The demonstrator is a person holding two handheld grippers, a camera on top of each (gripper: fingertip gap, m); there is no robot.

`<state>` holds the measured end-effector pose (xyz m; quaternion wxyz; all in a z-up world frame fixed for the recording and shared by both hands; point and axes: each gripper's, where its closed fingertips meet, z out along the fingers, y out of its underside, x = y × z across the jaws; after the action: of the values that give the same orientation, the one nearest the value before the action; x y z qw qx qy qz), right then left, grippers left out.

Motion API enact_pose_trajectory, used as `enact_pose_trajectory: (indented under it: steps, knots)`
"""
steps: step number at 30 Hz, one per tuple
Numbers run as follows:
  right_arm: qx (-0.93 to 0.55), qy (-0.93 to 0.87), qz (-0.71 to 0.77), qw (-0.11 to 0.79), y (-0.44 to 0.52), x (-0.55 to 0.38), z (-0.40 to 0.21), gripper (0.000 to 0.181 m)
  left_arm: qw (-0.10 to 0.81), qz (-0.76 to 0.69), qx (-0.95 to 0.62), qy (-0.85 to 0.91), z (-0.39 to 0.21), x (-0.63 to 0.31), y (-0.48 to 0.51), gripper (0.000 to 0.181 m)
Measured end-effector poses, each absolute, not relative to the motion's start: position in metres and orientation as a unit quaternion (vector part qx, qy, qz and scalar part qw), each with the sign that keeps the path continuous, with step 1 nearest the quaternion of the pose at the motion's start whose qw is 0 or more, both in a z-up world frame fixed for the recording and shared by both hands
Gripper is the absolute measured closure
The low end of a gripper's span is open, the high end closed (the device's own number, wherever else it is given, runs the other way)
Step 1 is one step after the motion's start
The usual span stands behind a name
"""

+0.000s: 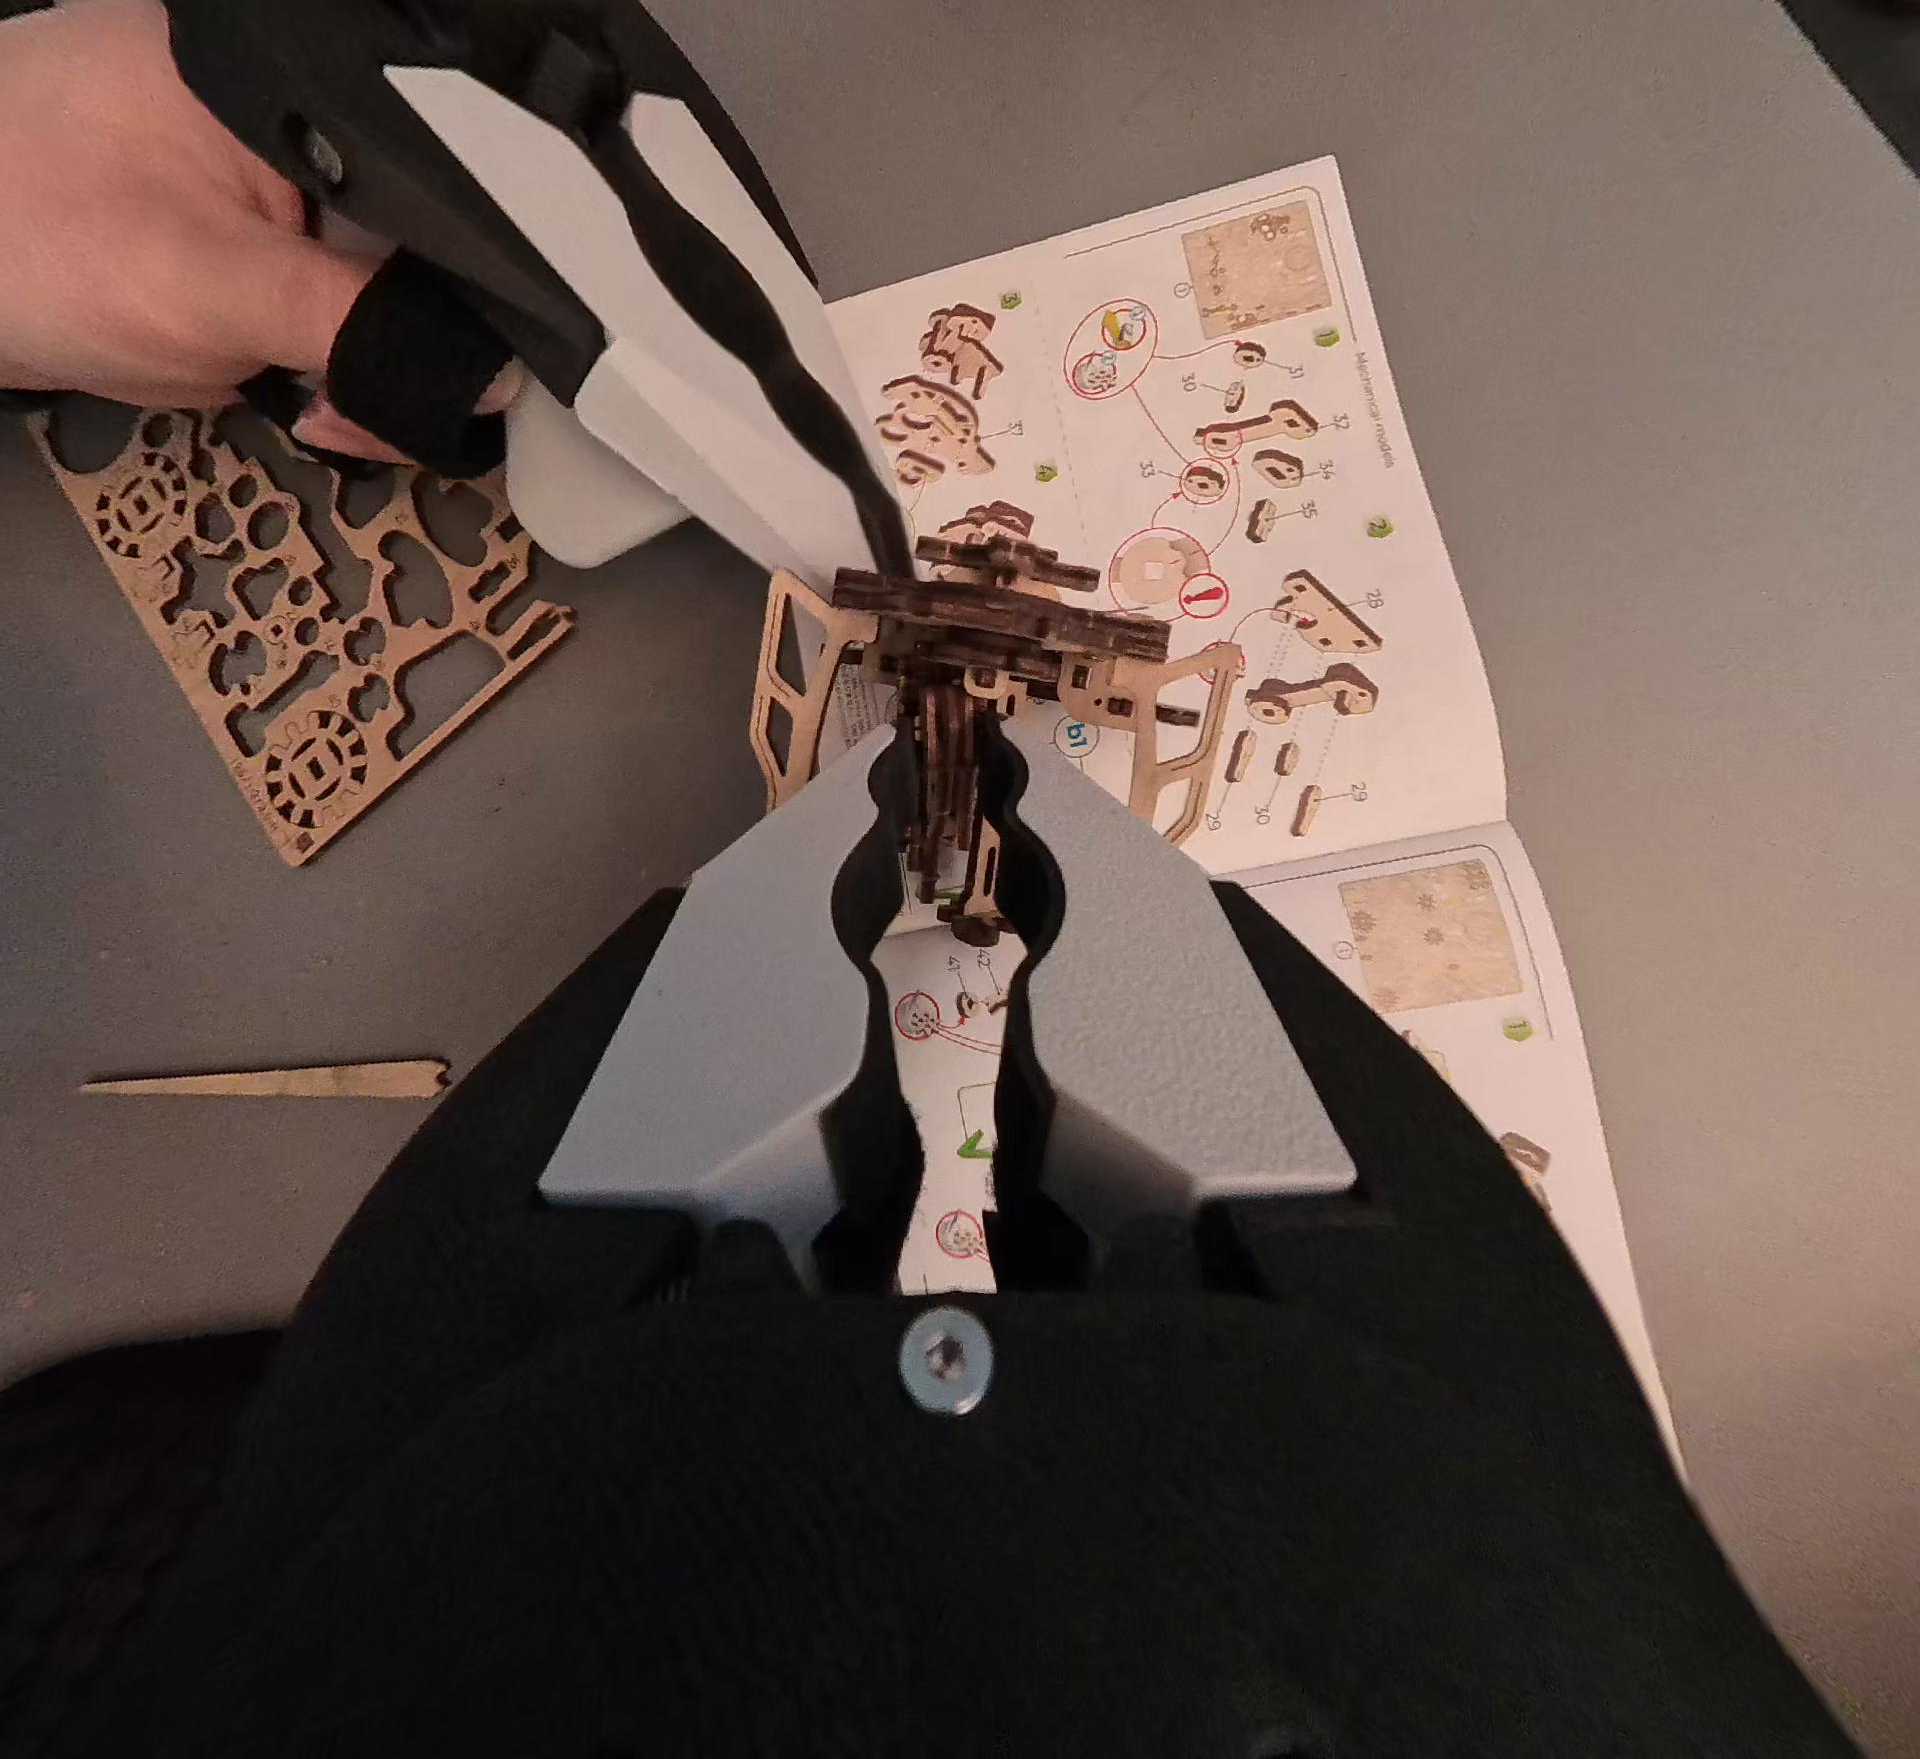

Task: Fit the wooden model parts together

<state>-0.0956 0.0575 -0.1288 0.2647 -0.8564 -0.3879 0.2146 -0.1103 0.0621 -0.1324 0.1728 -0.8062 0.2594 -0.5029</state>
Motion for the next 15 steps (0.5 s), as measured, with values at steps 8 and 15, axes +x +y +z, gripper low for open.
enact_pose_trajectory:
  steps: [8,15]
  knots:
    - [-0.860,-0.386,0.228,0.244,0.055,-0.097,-0.129,0.171,0.146,-0.519,-0.802,0.256,-0.131,-0.107,0.058,0.180]
    - [-0.861,-0.353,0.312,0.191,0.024,-0.112,-0.111,0.171,0.069,-0.583,-0.781,0.213,-0.110,-0.121,0.029,0.181]
